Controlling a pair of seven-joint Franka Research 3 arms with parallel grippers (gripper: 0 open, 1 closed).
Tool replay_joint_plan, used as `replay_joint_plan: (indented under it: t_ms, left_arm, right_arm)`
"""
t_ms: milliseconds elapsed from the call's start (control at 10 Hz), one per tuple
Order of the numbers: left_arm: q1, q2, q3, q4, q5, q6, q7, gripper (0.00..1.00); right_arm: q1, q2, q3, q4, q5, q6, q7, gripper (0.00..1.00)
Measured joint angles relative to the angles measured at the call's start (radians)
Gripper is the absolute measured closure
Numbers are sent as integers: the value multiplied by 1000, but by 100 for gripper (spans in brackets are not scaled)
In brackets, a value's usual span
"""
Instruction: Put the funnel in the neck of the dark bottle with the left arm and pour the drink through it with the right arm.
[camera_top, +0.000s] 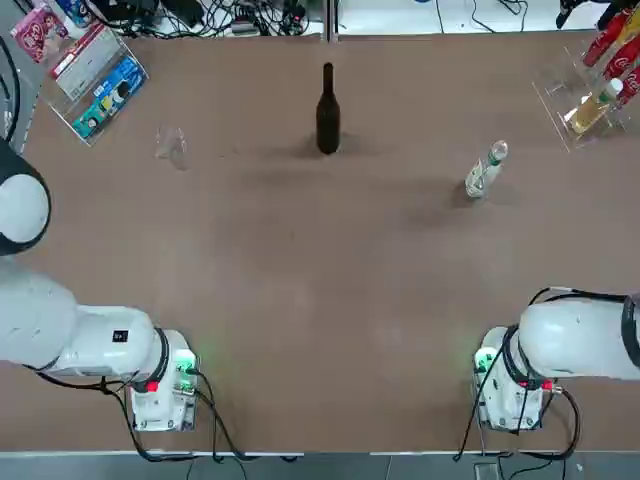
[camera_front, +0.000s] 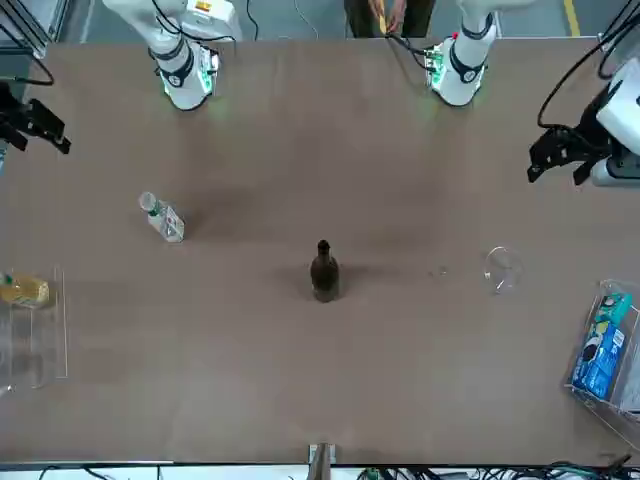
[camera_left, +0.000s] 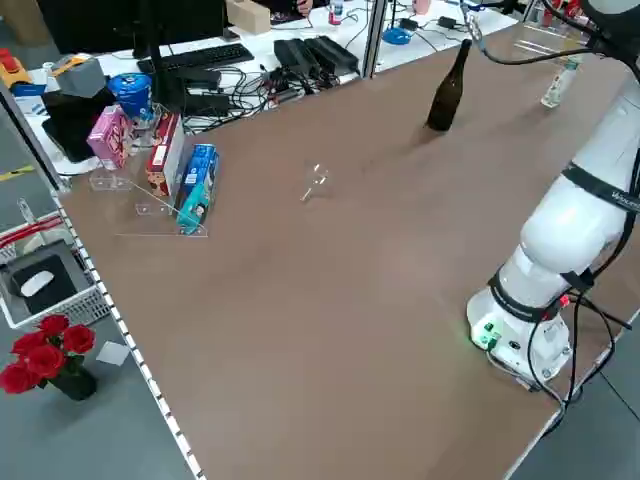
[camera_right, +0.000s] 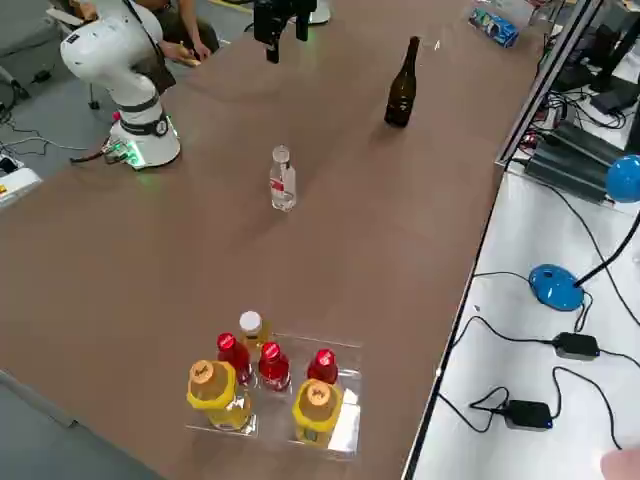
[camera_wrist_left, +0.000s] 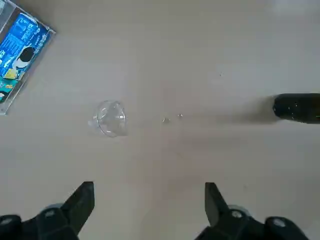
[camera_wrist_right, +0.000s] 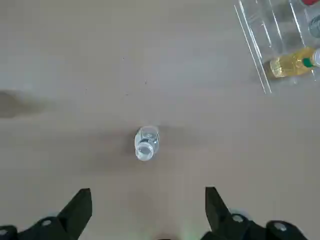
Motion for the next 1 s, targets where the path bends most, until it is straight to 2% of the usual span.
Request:
replay_joint_plan:
  t_ms: [400,500,700,800,900,1000]
  left_arm:
    - [-2,0,0,-1,0,-27,61,3]
    - [-3,0,0,-6,28,-47,112,3]
    - [-5,3,-16,-57,174,-41,165,4]
    - [-7,0,-41,-115,245,4,169,6]
    - [-12,-19,-60,-209,309,95,169,6]
    - [-15,-59,-67,-345,355,225,169,4]
  right_arm:
    - [-2,0,-13,0,0,0,-30,0]
    - [-4,0,-30,0,2,0,-88,0]
    - [-6,0,-83,-4,33,-2,-251,0]
    - [-8,0,-127,-17,78,-2,-366,0]
    - [-10,0,-188,-38,133,0,-503,0]
    - [-13,1,-257,-68,175,5,-654,0]
